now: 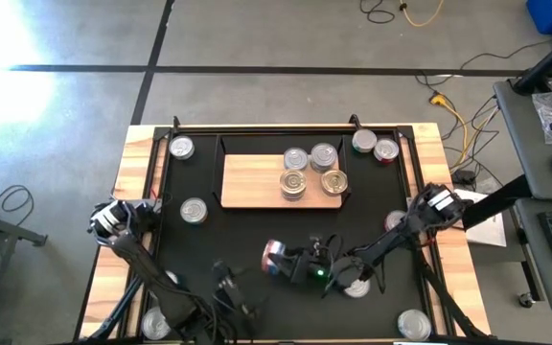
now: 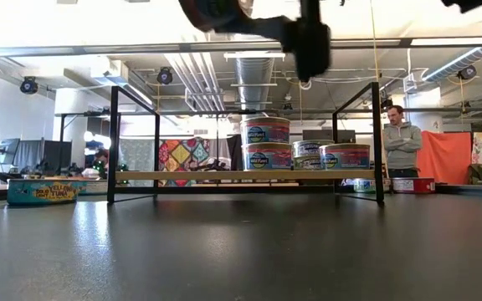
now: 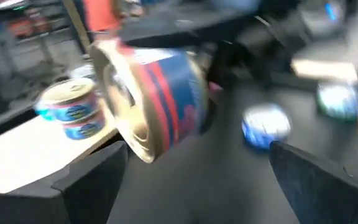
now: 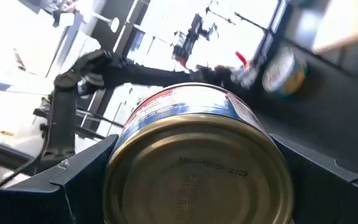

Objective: Stack canned seafood by type on shelf
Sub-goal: Stack the blue and orange tuna can on the right blue and orange tuna can

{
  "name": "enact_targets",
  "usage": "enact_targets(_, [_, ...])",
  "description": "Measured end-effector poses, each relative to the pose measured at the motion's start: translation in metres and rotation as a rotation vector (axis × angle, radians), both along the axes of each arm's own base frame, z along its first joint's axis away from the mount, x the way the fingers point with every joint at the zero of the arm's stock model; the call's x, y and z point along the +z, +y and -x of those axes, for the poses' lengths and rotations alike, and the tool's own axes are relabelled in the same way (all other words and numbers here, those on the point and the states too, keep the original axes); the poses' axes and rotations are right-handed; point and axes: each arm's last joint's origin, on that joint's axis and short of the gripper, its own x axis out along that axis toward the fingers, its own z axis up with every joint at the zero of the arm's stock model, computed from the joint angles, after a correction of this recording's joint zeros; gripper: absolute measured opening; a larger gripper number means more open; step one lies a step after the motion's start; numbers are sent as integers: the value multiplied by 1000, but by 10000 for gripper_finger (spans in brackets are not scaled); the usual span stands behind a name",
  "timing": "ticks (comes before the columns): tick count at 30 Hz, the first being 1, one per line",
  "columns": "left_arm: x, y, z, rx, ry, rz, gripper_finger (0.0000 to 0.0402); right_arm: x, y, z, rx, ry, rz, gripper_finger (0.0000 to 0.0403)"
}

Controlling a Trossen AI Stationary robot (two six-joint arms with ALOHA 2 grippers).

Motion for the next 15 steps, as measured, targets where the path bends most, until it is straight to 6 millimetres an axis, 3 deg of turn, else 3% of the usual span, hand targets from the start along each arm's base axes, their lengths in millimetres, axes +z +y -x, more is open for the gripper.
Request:
enact_targets(6, [3, 11, -7, 145, -241, 108, 375, 17, -1, -10, -22, -8, 89, 364])
enact_targets(15, [5, 30, -23, 216, -253, 53, 375, 31, 0, -18, -23, 4, 163, 364])
